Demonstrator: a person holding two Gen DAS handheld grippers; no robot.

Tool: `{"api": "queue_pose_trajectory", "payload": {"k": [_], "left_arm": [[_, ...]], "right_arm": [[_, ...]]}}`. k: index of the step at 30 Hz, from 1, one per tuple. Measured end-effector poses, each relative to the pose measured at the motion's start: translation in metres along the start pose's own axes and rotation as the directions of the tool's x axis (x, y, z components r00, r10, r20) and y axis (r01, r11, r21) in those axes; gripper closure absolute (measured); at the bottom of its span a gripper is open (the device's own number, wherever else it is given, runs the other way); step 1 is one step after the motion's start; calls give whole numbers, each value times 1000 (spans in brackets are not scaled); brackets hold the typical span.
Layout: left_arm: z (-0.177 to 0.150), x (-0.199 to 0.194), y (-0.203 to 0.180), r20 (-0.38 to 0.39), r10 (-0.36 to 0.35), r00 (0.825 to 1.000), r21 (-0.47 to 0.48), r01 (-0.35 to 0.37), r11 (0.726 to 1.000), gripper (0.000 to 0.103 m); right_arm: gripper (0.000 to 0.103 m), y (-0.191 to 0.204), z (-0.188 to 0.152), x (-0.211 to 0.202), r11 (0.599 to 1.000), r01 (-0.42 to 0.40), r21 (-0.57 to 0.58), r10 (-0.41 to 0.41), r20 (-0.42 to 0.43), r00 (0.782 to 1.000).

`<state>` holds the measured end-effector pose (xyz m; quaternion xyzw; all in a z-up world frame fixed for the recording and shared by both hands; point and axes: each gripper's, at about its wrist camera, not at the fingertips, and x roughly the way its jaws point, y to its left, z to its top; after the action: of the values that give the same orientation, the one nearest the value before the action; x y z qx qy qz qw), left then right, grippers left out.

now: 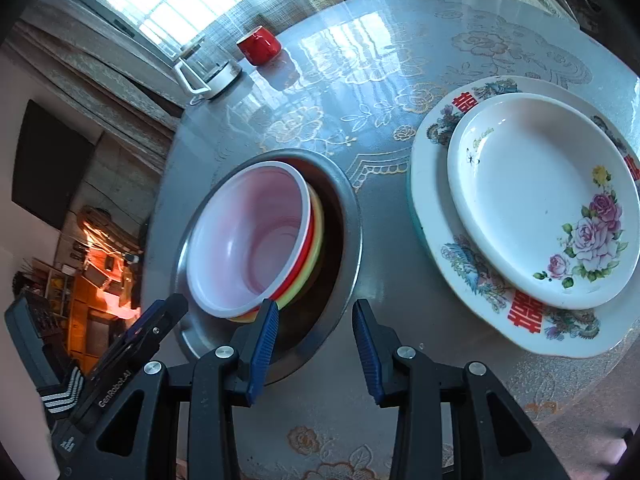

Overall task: Organize plates and bowls
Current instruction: 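Move both grippers to the steel bowl rim and close on it, then lift the nested bowl stack and carry it over the plate stack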

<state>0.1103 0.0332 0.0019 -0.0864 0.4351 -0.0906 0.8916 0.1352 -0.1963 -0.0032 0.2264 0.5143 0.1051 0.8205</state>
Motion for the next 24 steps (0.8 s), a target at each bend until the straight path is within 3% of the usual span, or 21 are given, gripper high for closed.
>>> {"api": "queue_pose_trajectory", "payload": {"k": [11,18,24], "left_arm": [[1,10,-5,-56,-5,998,60,8,998,52],[7,13,-10,-83,-46,995,81,53,995,73],[9,14,-10,-109,-69,992,82,78,994,76]], "right_arm": [[64,-3,1,12,1000,21,12,-20,-43,999],[64,0,1,15,999,44,-12,-44,-42,998],[64,1,0,23,999,37,-23,-38,-52,998]]}}
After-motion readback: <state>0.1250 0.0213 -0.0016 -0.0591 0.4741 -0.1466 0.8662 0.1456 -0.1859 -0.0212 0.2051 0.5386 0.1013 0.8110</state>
